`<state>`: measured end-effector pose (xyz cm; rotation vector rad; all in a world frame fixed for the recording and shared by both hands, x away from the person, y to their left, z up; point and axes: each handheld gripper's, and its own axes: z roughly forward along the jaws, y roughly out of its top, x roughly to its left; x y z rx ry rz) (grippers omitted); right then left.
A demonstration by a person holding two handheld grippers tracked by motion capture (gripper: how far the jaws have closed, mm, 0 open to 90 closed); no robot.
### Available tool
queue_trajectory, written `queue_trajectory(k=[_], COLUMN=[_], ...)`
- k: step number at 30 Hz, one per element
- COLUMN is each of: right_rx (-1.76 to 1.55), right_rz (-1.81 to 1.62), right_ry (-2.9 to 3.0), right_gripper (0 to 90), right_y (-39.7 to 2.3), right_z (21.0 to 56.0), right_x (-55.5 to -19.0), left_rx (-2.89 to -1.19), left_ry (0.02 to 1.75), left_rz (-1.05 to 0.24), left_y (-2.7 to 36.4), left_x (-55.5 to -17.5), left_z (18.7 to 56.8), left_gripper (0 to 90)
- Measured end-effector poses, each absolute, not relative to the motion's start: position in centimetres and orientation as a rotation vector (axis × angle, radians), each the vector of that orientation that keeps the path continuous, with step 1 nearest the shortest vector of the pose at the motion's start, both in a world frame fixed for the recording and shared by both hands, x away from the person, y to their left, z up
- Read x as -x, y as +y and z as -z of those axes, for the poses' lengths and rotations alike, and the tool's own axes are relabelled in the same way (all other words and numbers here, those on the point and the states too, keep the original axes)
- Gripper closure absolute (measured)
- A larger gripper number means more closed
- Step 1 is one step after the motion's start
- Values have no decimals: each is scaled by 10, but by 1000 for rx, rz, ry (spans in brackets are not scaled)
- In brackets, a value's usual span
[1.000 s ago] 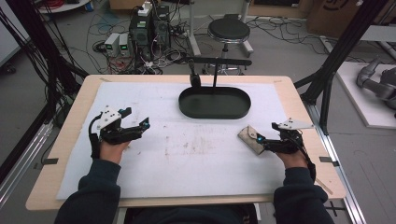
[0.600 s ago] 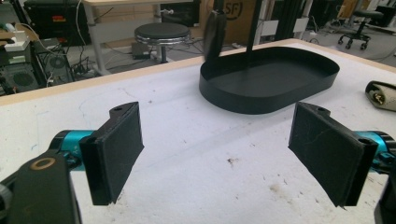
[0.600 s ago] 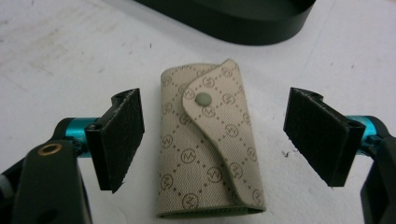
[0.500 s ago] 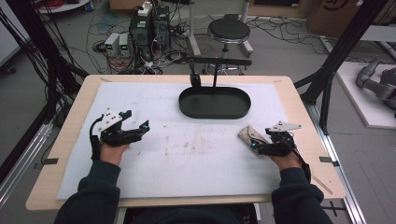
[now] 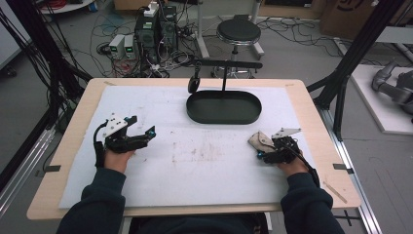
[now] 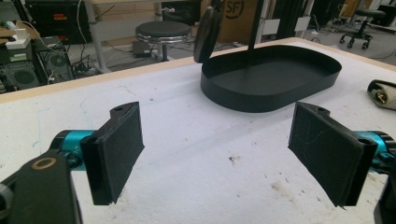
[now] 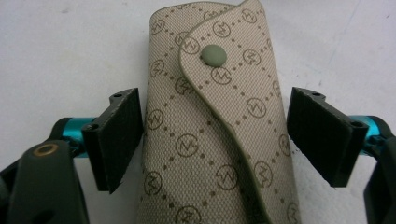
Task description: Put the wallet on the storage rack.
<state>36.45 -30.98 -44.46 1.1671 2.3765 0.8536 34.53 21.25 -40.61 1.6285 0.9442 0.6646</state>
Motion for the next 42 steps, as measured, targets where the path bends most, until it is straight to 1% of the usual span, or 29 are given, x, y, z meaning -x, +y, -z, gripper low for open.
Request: queue_trajectory(k=[1,6,10,18,21,29,42], right_rx=[-1179,-1176,-1130,-1089,-1092,-1107,-1133], right_rz=[-872,-837,-803,-943,-976,-1009,-979], right_ry=[2399,2393,2390,2328,2304,2266,2252], right_gripper=[297,377,403,412,413,413,410], right_y=[-311,-307,-303,-290,-282,-258,-222], right_z=[444,439,435,416,408,395,398], right_x=[-365,-361,-360,-364,-374,-417,-474], left_rx=[-1630,-1637,-1636,-1625,-1627,-1627,-1620], left_ry=[947,956,958,964,970,971,969], left_rz=[-663,-660,-663,-673,-675,-672,-669], left_y=[212,212,213,213,213,213,213], left_x=[-345,-346,-346,-346,-346,-347,-347], left_z=[406,407,407,407,407,408,408], left_gripper=[176,178,179,183,183,184,184])
